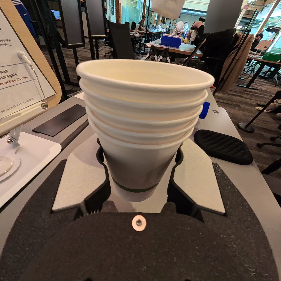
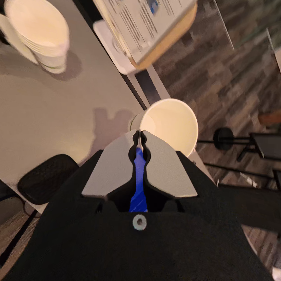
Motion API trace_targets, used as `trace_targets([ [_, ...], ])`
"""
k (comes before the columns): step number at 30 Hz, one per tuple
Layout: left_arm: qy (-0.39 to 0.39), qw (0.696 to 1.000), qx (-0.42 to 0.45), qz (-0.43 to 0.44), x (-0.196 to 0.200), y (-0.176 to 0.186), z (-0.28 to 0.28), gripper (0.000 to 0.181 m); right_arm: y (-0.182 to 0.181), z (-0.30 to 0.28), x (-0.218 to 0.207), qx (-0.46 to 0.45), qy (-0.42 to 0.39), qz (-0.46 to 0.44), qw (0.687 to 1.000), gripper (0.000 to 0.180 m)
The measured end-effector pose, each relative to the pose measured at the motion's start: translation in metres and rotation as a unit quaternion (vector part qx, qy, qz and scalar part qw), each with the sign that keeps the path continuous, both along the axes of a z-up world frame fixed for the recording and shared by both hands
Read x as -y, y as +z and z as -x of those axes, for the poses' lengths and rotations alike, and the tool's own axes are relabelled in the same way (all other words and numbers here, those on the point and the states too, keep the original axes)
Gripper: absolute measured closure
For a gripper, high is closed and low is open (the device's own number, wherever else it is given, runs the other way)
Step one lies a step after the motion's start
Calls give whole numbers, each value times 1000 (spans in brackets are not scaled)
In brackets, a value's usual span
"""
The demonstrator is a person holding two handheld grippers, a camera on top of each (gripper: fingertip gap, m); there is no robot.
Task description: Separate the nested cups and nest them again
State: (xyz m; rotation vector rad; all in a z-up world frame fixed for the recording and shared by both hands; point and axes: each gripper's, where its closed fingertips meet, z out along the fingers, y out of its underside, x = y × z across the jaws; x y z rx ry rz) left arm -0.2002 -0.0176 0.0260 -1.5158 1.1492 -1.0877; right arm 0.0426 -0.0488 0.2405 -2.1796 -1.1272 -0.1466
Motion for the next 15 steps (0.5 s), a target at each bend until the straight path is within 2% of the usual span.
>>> trace_targets([
  [9,4,1000,6,-11,2,8,2,87,-103,-154,-6,-14,-193,34,981,177],
  [15,13,1000,4,-3,-4,5,7,87,-176,-200,-2,-52,-241,58,967,177],
])
